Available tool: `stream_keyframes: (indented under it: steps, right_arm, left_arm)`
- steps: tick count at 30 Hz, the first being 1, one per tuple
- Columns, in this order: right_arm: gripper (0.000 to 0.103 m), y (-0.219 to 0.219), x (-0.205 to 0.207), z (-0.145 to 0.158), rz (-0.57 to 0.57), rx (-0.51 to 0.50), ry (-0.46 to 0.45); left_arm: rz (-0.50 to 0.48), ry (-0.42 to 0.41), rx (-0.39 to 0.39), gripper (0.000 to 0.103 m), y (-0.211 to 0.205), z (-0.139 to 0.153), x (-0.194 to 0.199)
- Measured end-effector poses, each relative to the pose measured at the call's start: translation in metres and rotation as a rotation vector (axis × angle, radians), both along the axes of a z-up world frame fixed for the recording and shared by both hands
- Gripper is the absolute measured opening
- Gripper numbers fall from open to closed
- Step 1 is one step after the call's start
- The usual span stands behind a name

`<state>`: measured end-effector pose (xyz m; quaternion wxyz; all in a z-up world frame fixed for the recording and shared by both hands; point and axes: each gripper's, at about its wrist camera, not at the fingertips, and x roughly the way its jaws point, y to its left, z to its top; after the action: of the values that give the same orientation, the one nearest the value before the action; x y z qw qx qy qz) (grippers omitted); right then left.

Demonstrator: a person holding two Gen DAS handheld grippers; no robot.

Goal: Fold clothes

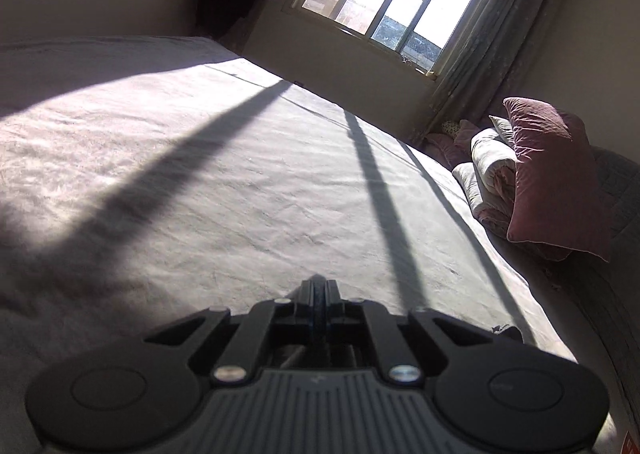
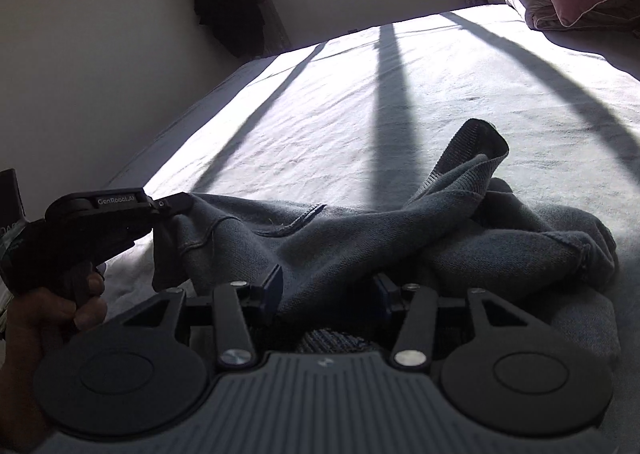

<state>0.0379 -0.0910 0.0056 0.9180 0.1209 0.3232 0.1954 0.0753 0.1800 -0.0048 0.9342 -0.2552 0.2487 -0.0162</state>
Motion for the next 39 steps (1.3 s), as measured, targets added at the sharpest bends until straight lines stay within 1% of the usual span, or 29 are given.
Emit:
stream_keyframes:
  steps: [1, 3, 8, 10, 14, 16, 18, 21, 22, 23, 24, 25, 26, 27, 28, 29, 30, 31, 35, 39]
  right_arm:
    - [0.060, 0.006, -0.004, 0.002, 0.020, -0.022, -0.023]
    - [0.060, 0.021, -0.011, 0.004, 0.053, -0.064, -0.053]
    - [0.060, 0.060, -0.016, 0.005, 0.133, -0.129, -0.101]
    - [0.060, 0.077, -0.013, 0.001, 0.166, -0.161, -0.103]
    - [0.060, 0.100, 0.002, -0.011, 0.186, -0.201, -0.063]
    - [0.060, 0.107, 0.007, -0.016, 0.188, -0.205, -0.041]
    - [0.060, 0.112, 0.010, -0.017, 0.188, -0.212, -0.038]
    - [0.060, 0.109, 0.015, -0.015, 0.178, -0.236, -0.044]
    - [0.060, 0.107, 0.017, -0.015, 0.172, -0.246, -0.045]
    - [0.060, 0.102, 0.021, -0.014, 0.159, -0.261, -0.044]
    - [0.060, 0.097, 0.024, -0.014, 0.142, -0.275, -0.042]
    - [0.060, 0.091, 0.027, -0.013, 0.122, -0.287, -0.039]
    - [0.060, 0.084, 0.030, -0.012, 0.100, -0.297, -0.036]
    - [0.060, 0.077, 0.033, -0.011, 0.081, -0.302, -0.034]
    - [0.060, 0.069, 0.036, -0.010, 0.063, -0.307, -0.033]
    - [0.061, 0.062, 0.037, -0.009, 0.046, -0.312, -0.034]
    - [0.061, 0.054, 0.038, -0.008, 0.028, -0.316, -0.036]
    - [0.062, 0.046, 0.039, -0.006, 0.007, -0.323, -0.040]
    - [0.062, 0.015, 0.050, 0.000, -0.074, -0.328, -0.038]
    - [0.062, -0.001, 0.078, 0.002, -0.118, -0.339, -0.029]
  left_arm:
    - [0.014, 0.011, -0.001, 0.004, 0.008, -0.003, 0.002]
    - [0.041, 0.033, -0.002, 0.004, 0.024, -0.008, 0.007]
    - [0.097, 0.026, -0.015, 0.004, 0.048, -0.007, 0.010]
    - [0.127, 0.015, -0.005, 0.004, 0.054, -0.005, 0.011]
    - [0.207, -0.020, 0.050, 0.004, 0.071, 0.003, 0.012]
    - [0.272, -0.038, 0.087, 0.004, 0.081, 0.006, 0.011]
    - [0.339, -0.057, 0.125, 0.004, 0.092, 0.009, 0.011]
    - [0.394, -0.008, 0.155, 0.004, 0.104, 0.004, 0.016]
    - [0.397, 0.016, 0.158, 0.004, 0.106, 0.001, 0.019]
    - [0.398, 0.030, 0.164, 0.001, 0.106, 0.000, 0.020]
    - [0.392, 0.033, 0.154, 0.001, 0.106, -0.001, 0.020]
    - [0.384, 0.034, 0.139, 0.003, 0.107, -0.001, 0.020]
    - [0.371, 0.036, 0.110, 0.011, 0.108, -0.002, 0.019]
    - [0.351, 0.041, 0.084, 0.022, 0.107, -0.003, 0.018]
    - [0.329, 0.047, 0.058, 0.030, 0.106, -0.003, 0.018]
    - [0.307, 0.053, 0.033, 0.042, 0.106, -0.004, 0.017]
    - [0.285, 0.059, 0.008, 0.044, 0.105, -0.005, 0.017]
    - [0.265, 0.066, 0.006, 0.044, 0.101, -0.006, 0.016]
    - [0.234, 0.088, 0.045, 0.050, 0.090, -0.007, 0.017]
    - [0.214, 0.115, 0.062, 0.052, 0.084, -0.011, 0.019]
